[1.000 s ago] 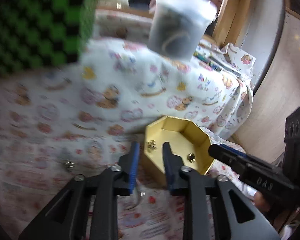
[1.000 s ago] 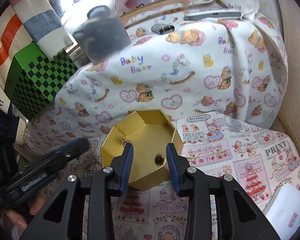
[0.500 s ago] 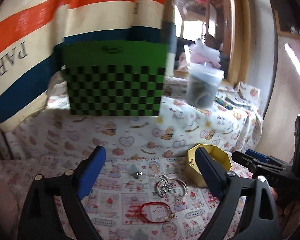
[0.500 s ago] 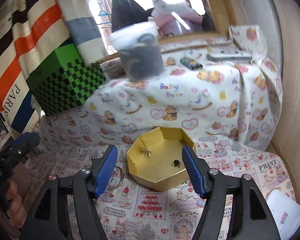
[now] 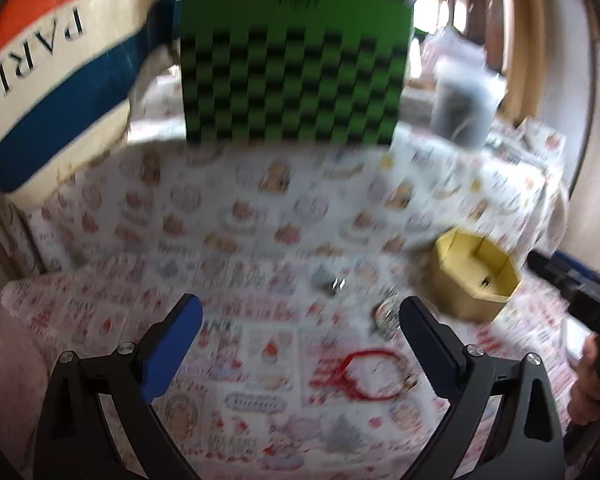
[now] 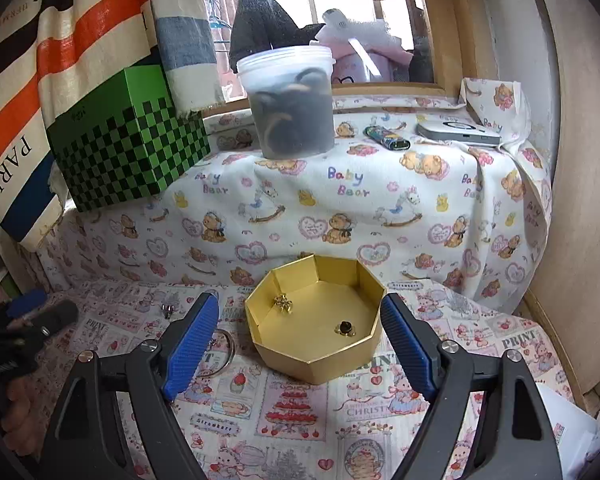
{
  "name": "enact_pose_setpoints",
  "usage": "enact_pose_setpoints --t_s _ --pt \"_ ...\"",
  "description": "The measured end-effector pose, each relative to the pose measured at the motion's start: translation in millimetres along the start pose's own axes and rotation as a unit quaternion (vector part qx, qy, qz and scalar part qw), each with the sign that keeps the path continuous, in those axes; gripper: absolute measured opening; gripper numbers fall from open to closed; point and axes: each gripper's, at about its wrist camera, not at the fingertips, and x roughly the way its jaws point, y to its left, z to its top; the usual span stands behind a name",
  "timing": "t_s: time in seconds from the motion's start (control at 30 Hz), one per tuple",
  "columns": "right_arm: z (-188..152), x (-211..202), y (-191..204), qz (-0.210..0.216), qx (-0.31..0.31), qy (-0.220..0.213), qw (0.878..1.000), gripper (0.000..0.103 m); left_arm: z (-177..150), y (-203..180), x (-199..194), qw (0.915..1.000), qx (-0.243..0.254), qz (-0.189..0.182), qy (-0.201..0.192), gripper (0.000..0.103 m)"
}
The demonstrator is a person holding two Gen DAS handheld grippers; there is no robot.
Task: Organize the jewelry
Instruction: 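Move the left gripper to the red string bracelet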
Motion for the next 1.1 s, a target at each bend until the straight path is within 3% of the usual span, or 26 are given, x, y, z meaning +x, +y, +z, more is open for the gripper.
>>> enact_pose_setpoints --t_s 0.27,0.33,0.5,0.6,0.7,0.73,0.77,0.8,0.9,0.97,1.03,1.1 --pt "-5.2 4.8 7.1 -0.015 -0.015 0.01 1.0 0.085 -13.2 -5.8 20.7 0.9966 0.006 -0.018 0.08 0.096" --pt "-5.9 6.2 7.8 -0.017 -0.015 0.015 1.0 0.085 -14.5 -9.8 25.0 0.9952 0.01 -0.029 0.093 0.092" --pt "-7.1 10.5 5.9 -0.023 -0.011 0.023 0.999 0.085 -22.5 -14.2 40.9 0.9885 0.003 -0.056 0.14 0.066" --pt "-7.8 12.4 4.9 -0.025 -0.007 0.028 0.999 0.085 -27.4 -17.9 49.3 0.9829 -0.002 -0.083 0.164 0.06" --pt "-8.1 13.0 6.0 -0.025 -0.009 0.029 0.999 0.085 -27.5 -25.6 47.0 0.9844 0.006 -0.102 0.143 0.063" --pt "-8.3 13.0 7.0 -0.026 -0.011 0.028 0.999 0.085 -26.8 -31.3 44.3 0.9862 0.02 -0.103 0.128 0.068" --pt "-8.4 13.1 7.8 -0.027 -0.012 0.028 0.999 0.085 -27.0 -37.8 43.0 0.9872 0.037 -0.099 0.12 0.079" --pt "-8.8 13.6 8.6 -0.028 -0.014 0.029 0.999 0.085 -27.9 -43.8 41.7 0.9879 0.053 -0.094 0.111 0.081" --pt "-10.0 16.9 8.8 -0.03 -0.013 0.035 0.999 0.085 -31.4 -55.8 45.4 0.9856 0.09 -0.085 0.115 0.081" --pt "-10.2 21.5 8.4 -0.034 -0.012 0.038 0.999 0.085 -33.0 -57.2 51.8 0.9849 0.085 -0.087 0.123 0.081" --pt "-5.3 23.8 7.5 -0.083 0.002 0.043 0.996 0.085 -33.9 -55.6 60.4 0.9847 0.08 -0.081 0.132 0.081" --pt "8.7 24.7 9.7 -0.087 0.015 0.066 0.994 0.085 -34.4 -53.7 66.4 0.9845 0.08 -0.077 0.136 0.081"
